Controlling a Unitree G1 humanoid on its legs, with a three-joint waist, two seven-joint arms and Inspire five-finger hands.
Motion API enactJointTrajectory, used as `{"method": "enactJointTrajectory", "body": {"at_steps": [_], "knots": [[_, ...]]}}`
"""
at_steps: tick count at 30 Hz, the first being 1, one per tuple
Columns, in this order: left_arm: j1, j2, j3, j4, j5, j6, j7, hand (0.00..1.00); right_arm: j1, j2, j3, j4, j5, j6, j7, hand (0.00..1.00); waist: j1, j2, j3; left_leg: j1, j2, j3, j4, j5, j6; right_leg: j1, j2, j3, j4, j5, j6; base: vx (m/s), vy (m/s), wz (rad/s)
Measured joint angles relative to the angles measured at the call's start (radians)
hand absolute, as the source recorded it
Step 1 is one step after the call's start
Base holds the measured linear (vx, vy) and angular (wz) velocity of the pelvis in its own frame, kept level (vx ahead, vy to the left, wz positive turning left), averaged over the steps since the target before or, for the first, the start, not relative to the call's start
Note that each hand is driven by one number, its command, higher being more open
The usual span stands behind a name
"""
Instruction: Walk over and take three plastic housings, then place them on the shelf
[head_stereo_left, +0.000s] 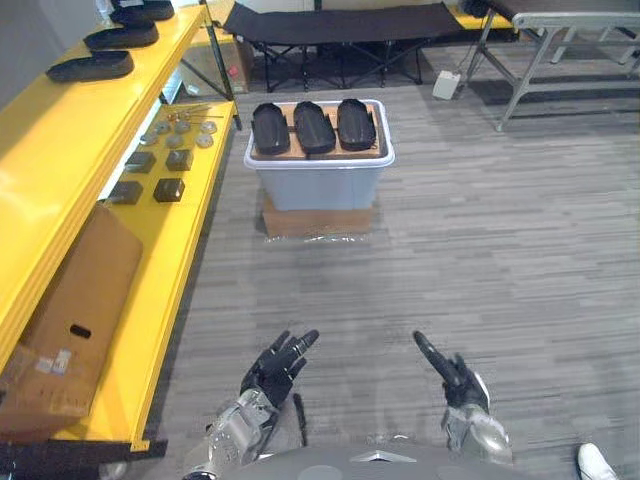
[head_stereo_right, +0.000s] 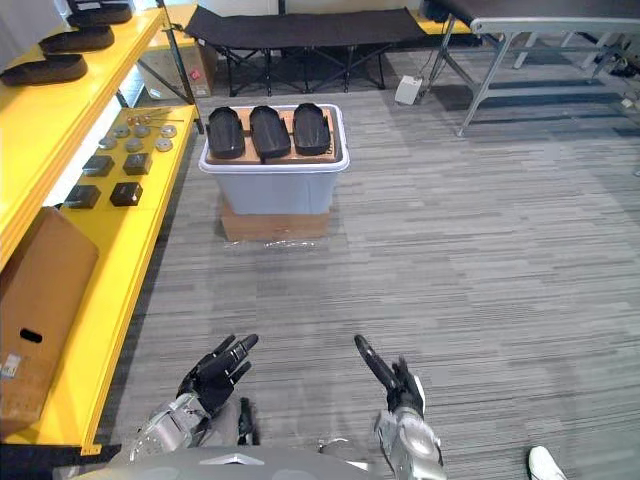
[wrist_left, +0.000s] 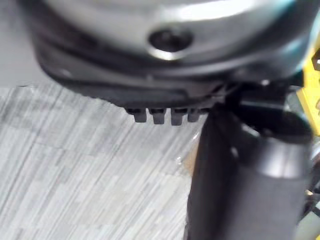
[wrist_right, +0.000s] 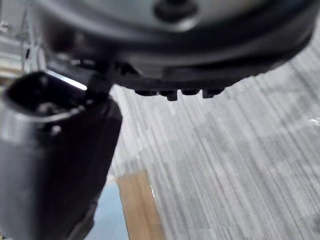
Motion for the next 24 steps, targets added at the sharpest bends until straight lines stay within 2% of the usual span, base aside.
{"method": "enactJointTrajectory", "body": {"at_steps": [1,2,3,4,5,6,7,8,9,10,11,12,13,14,15,16,17,18,19,20,21,22,23,24], "knots": [[0.000,-0.007,-0.001,-0.001,0.006,-0.007,0.000,1.00,-0.018,-0.007,0.002,0.004,-0.004,-0.006,-0.001,1.00,0.008,0.009,0.006,0.008,-0.013,-0.034,-0.155,0.079,-0.007,0.023,0.007,0.008,-0.006,-0.002,0.003,0.44,0.124,-0.27],[0.001,-0.011,-0.003,-0.001,0.006,-0.016,0.000,1.00,-0.028,-0.011,0.005,0.012,-0.008,-0.013,-0.002,1.00,0.016,0.016,0.009,0.010,-0.016,-0.051,-0.227,0.130,-0.020,0.039,0.017,0.021,-0.010,-0.009,0.012,0.46,0.184,-0.46],[-0.001,-0.015,-0.001,0.001,0.024,-0.032,-0.004,1.00,-0.037,-0.021,0.036,0.015,-0.022,-0.022,-0.003,1.00,0.036,0.028,0.011,0.014,-0.005,-0.069,-0.240,0.195,-0.003,0.087,0.024,0.054,0.002,-0.078,0.054,0.47,0.206,-0.47],[-0.010,-0.013,0.002,0.006,0.056,-0.041,-0.007,1.00,-0.043,-0.019,0.050,0.016,-0.022,-0.022,-0.003,1.00,0.040,0.023,0.013,0.015,-0.011,-0.070,-0.204,0.253,0.025,0.106,0.012,0.063,0.016,-0.112,0.070,0.48,0.210,-0.41],[-0.020,-0.005,0.020,0.016,0.102,-0.054,-0.006,1.00,-0.056,-0.009,0.078,0.015,-0.019,-0.021,-0.003,1.00,0.035,-0.018,0.019,0.016,-0.044,-0.065,-0.150,0.265,0.067,0.112,-0.028,0.075,0.073,-0.143,0.071,0.48,0.176,-0.06],[-0.039,0.014,0.021,0.040,0.126,-0.054,-0.005,1.00,-0.054,-0.005,0.084,0.007,-0.019,-0.022,-0.002,1.00,0.028,-0.050,0.011,0.019,-0.080,-0.052,-0.132,0.230,0.101,0.072,-0.080,0.085,0.172,-0.148,0.067,0.49,0.170,0.05],[-0.049,0.023,0.021,0.051,0.128,-0.046,-0.001,1.00,-0.054,-0.004,0.084,0.008,-0.018,-0.021,-0.003,1.00,0.027,-0.062,0.010,0.028,-0.095,-0.044,-0.132,0.214,0.111,0.048,-0.107,0.090,0.237,-0.144,0.073,0.51,0.186,0.09],[-0.061,0.036,0.021,0.072,0.133,-0.037,0.000,1.00,-0.053,-0.001,0.083,0.010,-0.017,-0.020,-0.003,1.00,0.025,-0.084,0.012,0.052,-0.127,-0.029,-0.130,0.179,0.134,-0.006,-0.152,0.110,0.401,-0.125,0.106,0.42,0.160,0.06],[-0.067,0.045,0.021,0.085,0.143,-0.038,-0.003,1.00,-0.053,0.002,0.083,0.013,-0.010,-0.020,-0.002,1.00,0.022,-0.093,0.014,0.067,-0.142,-0.025,-0.123,0.161,0.141,-0.040,-0.181,0.116,0.492,-0.097,0.148,0.52,0.175,0.00],[-0.072,0.062,0.026,0.110,0.163,-0.038,-0.003,1.00,-0.054,0.013,0.086,0.022,0.015,-0.020,0.000,1.00,0.021,-0.103,0.020,0.110,-0.160,-0.019,-0.108,0.121,0.159,-0.112,-0.235,0.122,0.682,-0.024,0.187,0.59,0.158,-0.08],[-0.073,0.067,0.029,0.133,0.168,-0.037,0.000,1.00,-0.053,0.020,0.096,0.038,0.020,-0.020,0.001,1.00,0.018,-0.098,0.023,0.163,-0.162,-0.023,-0.097,0.081,0.167,-0.167,-0.266,0.099,0.831,-0.052,0.142,0.59,0.143,-0.13],[-0.069,0.067,0.030,0.139,0.182,-0.037,0.001,1.00,-0.047,0.020,0.109,0.041,0.014,-0.020,0.001,1.00,0.017,-0.088,0.023,0.196,-0.154,-0.025,-0.100,0.064,0.168,-0.187,-0.270,0.072,0.870,-0.071,0.111,0.56,0.123,-0.06],[-0.057,0.067,0.026,0.148,0.203,-0.038,0.000,1.00,-0.034,0.020,0.136,0.040,-0.019,-0.027,-0.003,1.00,0.010,-0.071,0.024,0.250,-0.140,-0.032,-0.113,0.041,0.166,-0.225,-0.272,0.011,0.880,-0.102,0.072,0.42,0.080,0.01],[-0.049,0.070,0.020,0.148,0.202,-0.037,-0.001,1.00,-0.026,0.020,0.162,0.034,-0.048,-0.038,-0.010,1.00,0.008,-0.062,0.019,0.285,-0.125,-0.034,-0.126,0.021,0.161,-0.281,-0.271,-0.035,0.824,-0.121,0.064,0.39,0.064,0.06],[-0.049,0.075,0.017,0.149,0.202,-0.034,-0.003,1.00,-0.026,0.020,0.170,0.031,-0.063,-0.038,-0.014,1.00,0.009,-0.056,0.019,0.294,-0.116,-0.037,-0.128,0.014,0.157,-0.307,-0.263,-0.051,0.765,-0.129,0.074,0.37,0.011,0.14],[-0.057,0.082,0.004,0.155,0.202,-0.020,-0.006,1.00,-0.030,0.020,0.176,0.030,-0.070,-0.038,-0.018,1.00,0.006,-0.044,0.024,0.310,-0.097,-0.054,-0.130,0.005,0.146,-0.344,-0.234,-0.060,0.590,-0.123,0.091,0.36,-0.051,0.36],[-0.067,0.085,-0.003,0.167,0.196,-0.016,-0.015,1.00,-0.032,0.019,0.173,0.030,-0.069,-0.038,-0.023,1.00,0.003,-0.039,0.026,0.309,-0.083,-0.077,-0.127,-0.004,0.132,-0.374,-0.203,-0.024,0.393,-0.091,0.135,0.36,-0.081,0.49],[-0.071,0.087,-0.002,0.172,0.194,-0.016,-0.017,1.00,-0.031,0.018,0.170,0.030,-0.069,-0.037,-0.025,1.00,0.001,-0.038,0.026,0.307,-0.079,-0.090,-0.121,-0.013,0.121,-0.388,-0.193,0.004,0.308,-0.069,0.162,0.35,-0.134,0.70],[-0.079,0.091,-0.003,0.188,0.176,-0.016,-0.017,1.00,-0.024,0.018,0.161,0.031,-0.068,-0.035,-0.024,1.00,0.000,-0.040,0.026,0.310,-0.077,-0.115,-0.101,-0.037,0.100,-0.399,-0.183,0.055,0.195,-0.003,0.177,0.35,-0.194,0.81],[-0.075,0.095,-0.001,0.192,0.147,-0.018,-0.013,1.00,-0.014,0.018,0.154,0.031,-0.068,-0.034,-0.022,1.00,0.001,-0.046,0.024,0.322,-0.076,-0.138,-0.070,-0.076,0.079,-0.396,-0.182,0.107,0.150,0.062,0.173,0.35,-0.236,0.79],[-0.075,0.098,0.001,0.192,0.135,-0.020,-0.011,1.00,-0.009,0.019,0.154,0.031,-0.068,-0.033,-0.019,1.00,0.002,-0.052,0.021,0.326,-0.075,-0.150,-0.054,-0.098,0.069,-0.393,-0.179,0.128,0.148,0.082,0.163,0.33,-0.330,0.71],[-0.060,0.107,0.005,0.191,0.101,-0.021,-0.009,1.00,-0.003,0.020,0.154,0.031,-0.068,-0.033,-0.006,1.00,0.001,-0.069,0.008,0.324,-0.073,-0.172,-0.007,-0.150,0.049,-0.386,-0.177,0.137,0.158,0.110,0.136,0.33,-0.428,0.57],[-0.052,0.094,0.016,0.201,0.076,-0.021,0.014,1.00,-0.005,0.008,0.142,0.032,-0.068,-0.030,0.008,1.00,-0.002,-0.032,0.001,0.320,-0.027,-0.200,0.049,-0.207,0.020,-0.387,-0.150,0.114,0.226,0.114,0.110,0.38,-0.500,0.47],[-0.044,0.078,0.023,0.202,0.071,-0.022,0.028,1.00,-0.003,0.006,0.134,0.032,-0.068,-0.026,0.013,1.00,0.000,-0.012,-0.013,0.316,0.001,-0.202,0.061,-0.215,0.007,-0.385,-0.128,0.102,0.232,0.092,0.107,0.41,-0.444,0.34]]}}
